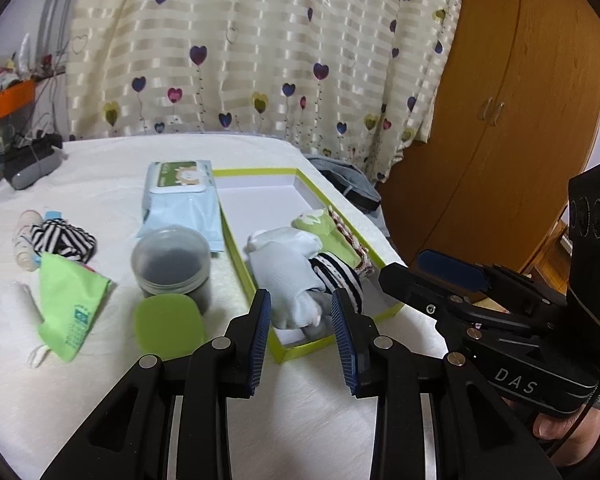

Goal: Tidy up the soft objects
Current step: 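Open both grippers to drop the socks into the box and withdraw, then move the left gripper to the green cloth while the right approaches the plastic bag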

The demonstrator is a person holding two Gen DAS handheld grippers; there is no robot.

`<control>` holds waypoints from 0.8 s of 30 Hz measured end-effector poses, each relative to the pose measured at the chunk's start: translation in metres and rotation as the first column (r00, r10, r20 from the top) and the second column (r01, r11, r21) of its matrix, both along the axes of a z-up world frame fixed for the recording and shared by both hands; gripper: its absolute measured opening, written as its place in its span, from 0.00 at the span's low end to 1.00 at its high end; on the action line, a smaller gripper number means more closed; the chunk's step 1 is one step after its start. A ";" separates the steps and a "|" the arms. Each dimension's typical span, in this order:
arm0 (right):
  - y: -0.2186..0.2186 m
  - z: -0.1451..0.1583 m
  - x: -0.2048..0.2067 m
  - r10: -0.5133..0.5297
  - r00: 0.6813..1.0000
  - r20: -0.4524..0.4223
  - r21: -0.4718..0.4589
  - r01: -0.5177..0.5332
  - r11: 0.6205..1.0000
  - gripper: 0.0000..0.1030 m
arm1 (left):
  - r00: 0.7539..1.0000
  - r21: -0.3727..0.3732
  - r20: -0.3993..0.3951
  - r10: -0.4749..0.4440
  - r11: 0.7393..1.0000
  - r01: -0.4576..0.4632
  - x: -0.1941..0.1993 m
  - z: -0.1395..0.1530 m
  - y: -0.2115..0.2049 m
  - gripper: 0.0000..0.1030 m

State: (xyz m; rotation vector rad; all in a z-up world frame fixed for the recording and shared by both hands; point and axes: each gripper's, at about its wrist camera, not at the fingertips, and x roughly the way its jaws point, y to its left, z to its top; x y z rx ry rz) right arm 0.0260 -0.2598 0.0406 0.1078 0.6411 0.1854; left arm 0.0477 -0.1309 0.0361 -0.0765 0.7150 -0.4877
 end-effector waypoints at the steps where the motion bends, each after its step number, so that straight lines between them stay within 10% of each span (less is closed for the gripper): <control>1: 0.002 0.001 -0.001 0.003 1.000 0.002 -0.001 -0.003 1.000 0.51 | 1.000 -0.001 0.002 0.005 1.000 -0.005 -0.001 0.001 0.002 0.29; 24: 0.056 0.016 -0.010 0.128 0.991 0.046 -0.036 -0.126 0.991 0.53 | 0.992 -0.022 0.039 0.121 0.992 -0.121 -0.013 0.008 0.059 0.29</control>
